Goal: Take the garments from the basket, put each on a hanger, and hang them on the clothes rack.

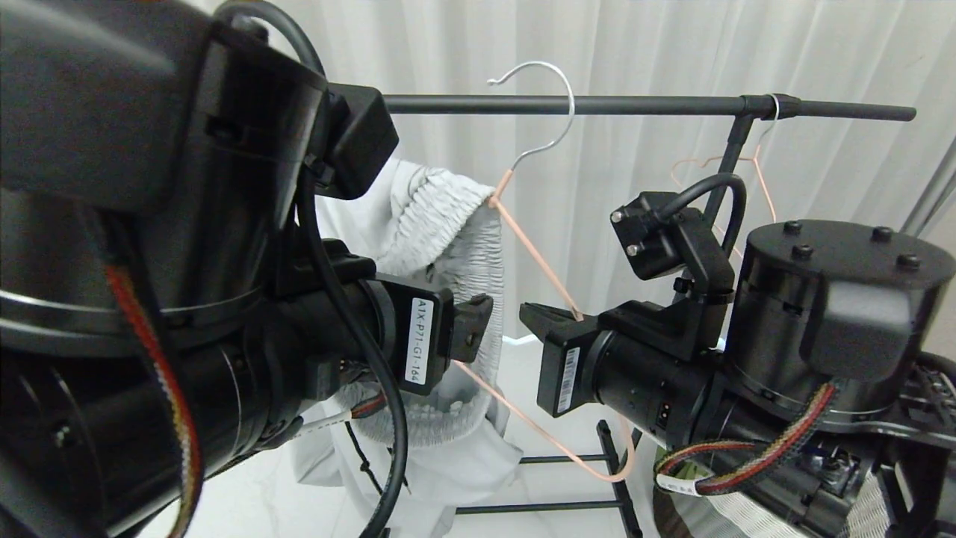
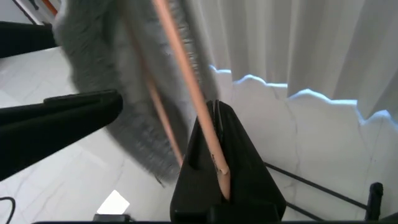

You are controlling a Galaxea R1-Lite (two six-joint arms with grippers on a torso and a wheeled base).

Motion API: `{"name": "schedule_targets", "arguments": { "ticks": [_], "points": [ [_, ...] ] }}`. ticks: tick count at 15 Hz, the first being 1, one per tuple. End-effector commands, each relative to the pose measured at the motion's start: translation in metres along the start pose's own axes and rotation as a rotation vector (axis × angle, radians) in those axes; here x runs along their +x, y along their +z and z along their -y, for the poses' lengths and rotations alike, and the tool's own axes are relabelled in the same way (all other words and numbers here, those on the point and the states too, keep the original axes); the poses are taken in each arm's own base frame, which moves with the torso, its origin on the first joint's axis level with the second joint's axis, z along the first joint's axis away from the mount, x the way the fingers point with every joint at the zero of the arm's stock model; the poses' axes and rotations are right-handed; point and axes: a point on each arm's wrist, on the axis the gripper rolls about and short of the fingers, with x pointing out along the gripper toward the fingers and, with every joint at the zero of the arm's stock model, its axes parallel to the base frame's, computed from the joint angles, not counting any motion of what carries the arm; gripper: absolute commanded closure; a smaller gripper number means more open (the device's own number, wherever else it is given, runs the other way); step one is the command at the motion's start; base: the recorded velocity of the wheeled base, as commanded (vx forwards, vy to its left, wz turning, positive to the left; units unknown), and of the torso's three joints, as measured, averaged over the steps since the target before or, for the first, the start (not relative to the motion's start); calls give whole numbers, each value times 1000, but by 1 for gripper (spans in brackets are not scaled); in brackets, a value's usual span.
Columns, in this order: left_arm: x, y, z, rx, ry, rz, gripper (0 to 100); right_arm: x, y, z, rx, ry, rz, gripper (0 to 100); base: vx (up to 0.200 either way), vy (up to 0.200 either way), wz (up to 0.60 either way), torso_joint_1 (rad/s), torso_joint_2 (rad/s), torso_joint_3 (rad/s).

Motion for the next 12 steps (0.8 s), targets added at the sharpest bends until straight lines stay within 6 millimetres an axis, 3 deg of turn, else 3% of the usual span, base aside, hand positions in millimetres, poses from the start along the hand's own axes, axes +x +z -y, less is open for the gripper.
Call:
{"name": "schedule_targets", "arguments": {
  "ticks": [1, 12],
  "points": [
    [0, -1, 1, 4, -3, -2, 0, -2, 1, 0, -4, 2, 0, 100, 0, 0, 0, 0, 0, 0],
    [-13, -28, -22, 19, 26, -38, 0, -4, 1, 1, -53, 25, 84, 100, 0, 0, 0, 0, 0, 0]
  ]
}}
